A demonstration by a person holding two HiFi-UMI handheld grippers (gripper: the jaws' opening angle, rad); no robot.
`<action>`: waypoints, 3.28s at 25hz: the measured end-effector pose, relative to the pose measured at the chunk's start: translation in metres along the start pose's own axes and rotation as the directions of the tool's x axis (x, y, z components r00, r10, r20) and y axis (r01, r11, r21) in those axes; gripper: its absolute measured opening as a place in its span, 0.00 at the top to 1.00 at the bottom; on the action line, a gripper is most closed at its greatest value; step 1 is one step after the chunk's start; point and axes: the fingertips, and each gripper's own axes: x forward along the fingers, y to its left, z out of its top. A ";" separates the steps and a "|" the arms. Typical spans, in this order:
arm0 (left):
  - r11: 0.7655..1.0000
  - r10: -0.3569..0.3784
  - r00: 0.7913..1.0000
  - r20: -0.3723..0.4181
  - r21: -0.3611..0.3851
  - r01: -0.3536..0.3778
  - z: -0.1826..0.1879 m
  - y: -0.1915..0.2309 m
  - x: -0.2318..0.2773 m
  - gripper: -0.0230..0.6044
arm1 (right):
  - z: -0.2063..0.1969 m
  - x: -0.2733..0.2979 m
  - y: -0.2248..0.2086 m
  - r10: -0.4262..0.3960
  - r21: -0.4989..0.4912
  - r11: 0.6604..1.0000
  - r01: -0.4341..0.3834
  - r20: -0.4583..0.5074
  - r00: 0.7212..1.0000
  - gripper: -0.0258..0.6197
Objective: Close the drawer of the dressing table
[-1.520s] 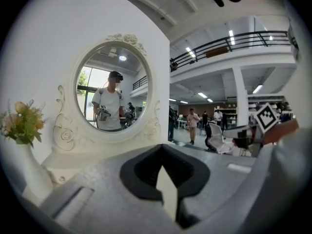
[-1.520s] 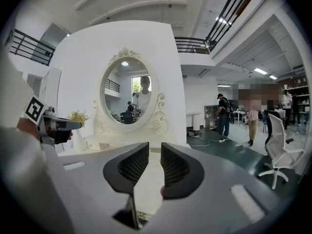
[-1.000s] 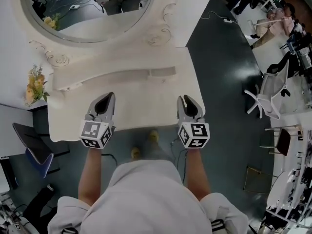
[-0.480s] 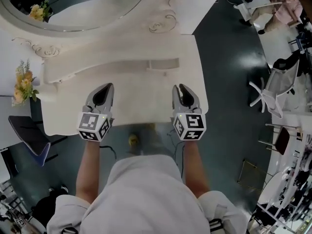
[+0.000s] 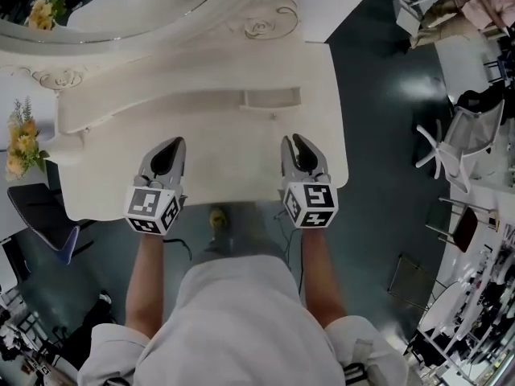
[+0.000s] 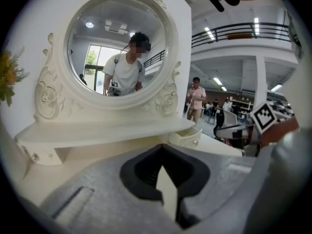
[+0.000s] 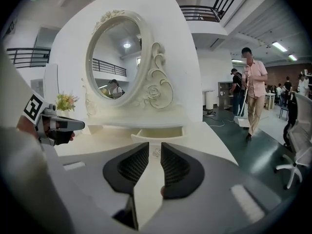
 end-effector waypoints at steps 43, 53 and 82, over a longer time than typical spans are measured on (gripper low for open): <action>1.000 -0.029 0.993 -0.116 0.000 0.030 -0.046 -0.014 0.043 0.97 | -0.031 0.093 -0.010 0.010 0.012 1.000 -0.010 -0.061 0.998 0.82; 0.999 -0.039 0.991 -0.126 -0.001 0.039 -0.049 -0.017 0.046 0.97 | -0.027 0.102 -0.015 -0.011 0.004 1.000 0.011 -0.057 0.998 0.82; 1.000 -0.001 0.992 -0.128 -0.015 -0.001 -0.046 0.005 0.054 0.97 | 0.000 0.149 -0.024 0.038 0.007 0.999 -0.038 -0.012 0.999 0.82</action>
